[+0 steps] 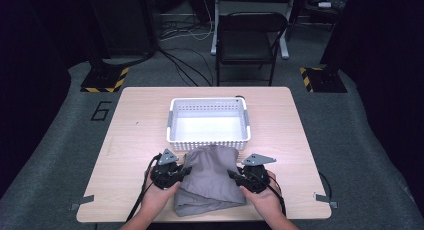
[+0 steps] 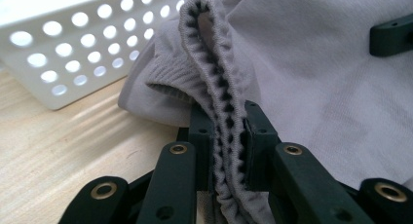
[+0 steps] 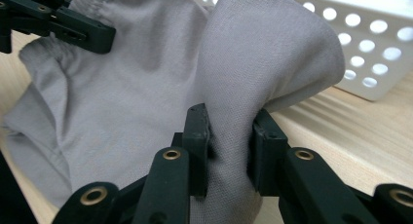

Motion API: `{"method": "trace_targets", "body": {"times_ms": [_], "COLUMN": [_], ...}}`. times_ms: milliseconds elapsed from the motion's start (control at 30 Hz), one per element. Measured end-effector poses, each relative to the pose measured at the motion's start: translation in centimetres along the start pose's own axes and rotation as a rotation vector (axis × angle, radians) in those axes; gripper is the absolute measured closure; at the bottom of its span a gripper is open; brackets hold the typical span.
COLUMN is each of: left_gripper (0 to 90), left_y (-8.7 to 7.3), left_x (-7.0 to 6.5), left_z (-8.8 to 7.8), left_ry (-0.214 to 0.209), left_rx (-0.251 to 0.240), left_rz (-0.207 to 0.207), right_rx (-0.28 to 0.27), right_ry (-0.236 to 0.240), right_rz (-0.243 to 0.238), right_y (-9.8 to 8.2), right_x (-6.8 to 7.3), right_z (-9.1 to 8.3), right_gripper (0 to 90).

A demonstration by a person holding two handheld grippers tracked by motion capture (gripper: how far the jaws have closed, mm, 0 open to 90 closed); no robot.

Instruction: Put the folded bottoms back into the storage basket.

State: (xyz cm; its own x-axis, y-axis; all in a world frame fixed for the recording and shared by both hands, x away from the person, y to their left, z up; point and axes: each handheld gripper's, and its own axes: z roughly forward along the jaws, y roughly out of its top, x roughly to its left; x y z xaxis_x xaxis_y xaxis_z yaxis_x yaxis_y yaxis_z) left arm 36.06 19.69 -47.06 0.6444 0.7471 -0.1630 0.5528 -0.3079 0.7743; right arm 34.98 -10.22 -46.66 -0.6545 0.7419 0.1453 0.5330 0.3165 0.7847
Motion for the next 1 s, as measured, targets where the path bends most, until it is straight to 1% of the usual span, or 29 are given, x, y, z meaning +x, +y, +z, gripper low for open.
{"method": "trace_targets", "body": {"times_ms": [33, 133, 167, 200, 233, 267, 300, 333, 367, 400, 467, 567, 767, 900, 1000], "left_gripper": [77.7, 77.7, 77.6, 77.7, 77.7, 77.7, 77.7, 77.6, 77.7, 77.7, 77.7, 77.6, 77.6, 77.6, 77.6], "left_y": [0.1, 0.6, 0.6, 0.8, 0.8, 1.0, 1.1, 1.2, 1.4, 1.7, 2.3, 3.4, 5.7, 6.8, 7.6], "left_x": [0.1, 0.1, 0.0, 0.1, 0.1, 0.2, 0.2, 0.2, 0.2, 0.2, 0.3, 0.3, 0.7, 1.2, 1.4], "left_z": [-0.1, -0.5, -0.6, -0.8, -0.8, -1.0, -1.1, -1.3, -1.4, -1.6, -2.0, -2.6, -3.4, -3.5, -3.4], "left_ry": [-0.007, -0.006, -0.003, 0.001, -0.002, -0.002, 0.005, 0.002, 0.01, 0.014, 0.019, 0.028, 0.044, 0.051, 0.059], "left_rx": [0.0, -0.004, -0.003, -0.004, -0.007, -0.003, -0.008, -0.007, -0.013, -0.016, -0.024, -0.028, -0.036, -0.04, -0.051], "left_rz": [0.01, 0.019, 0.013, 0.024, 0.011, 0.031, 0.031, 0.028, 0.027, 0.04, 0.043, 0.063, 0.091, 0.087, 0.071], "right_rx": [0.0, -0.013, -0.014, -0.017, -0.022, -0.024, -0.031, -0.032, -0.036, -0.039, -0.055, -0.08, -0.101, -0.102, -0.094], "right_ry": [0.002, -0.009, -0.012, -0.013, -0.017, -0.014, -0.014, -0.011, -0.011, -0.008, -0.006, -0.003, -0.025, -0.041, -0.055], "right_rz": [0.002, -0.026, -0.039, -0.047, -0.04, -0.048, -0.035, -0.033, -0.033, -0.032, -0.024, -0.021, -0.046, -0.075, -0.076], "right_y": [0.2, 0.6, 0.8, 0.9, 1.1, 1.2, 1.3, 1.5, 1.7, 1.9, 2.3, 3.3, 5.2, 6.6, 7.6], "right_x": [0.2, 0.7, 0.9, 0.9, 1.1, 1.0, 1.1, 1.1, 1.0, 1.0, 1.0, 1.0, 1.0, 0.8, 0.5], "right_z": [-0.1, -0.4, -0.5, -0.6, -0.7, -0.8, -0.9, -1.1, -1.2, -1.3, -1.6, -2.1, -2.6, -2.7, -2.5], "right_gripper": [72.0, 72.1, 72.1, 72.0, 72.0, 72.1, 72.1, 72.0, 72.0, 72.0, 72.0, 72.0, 72.0, 72.0, 71.9]}}
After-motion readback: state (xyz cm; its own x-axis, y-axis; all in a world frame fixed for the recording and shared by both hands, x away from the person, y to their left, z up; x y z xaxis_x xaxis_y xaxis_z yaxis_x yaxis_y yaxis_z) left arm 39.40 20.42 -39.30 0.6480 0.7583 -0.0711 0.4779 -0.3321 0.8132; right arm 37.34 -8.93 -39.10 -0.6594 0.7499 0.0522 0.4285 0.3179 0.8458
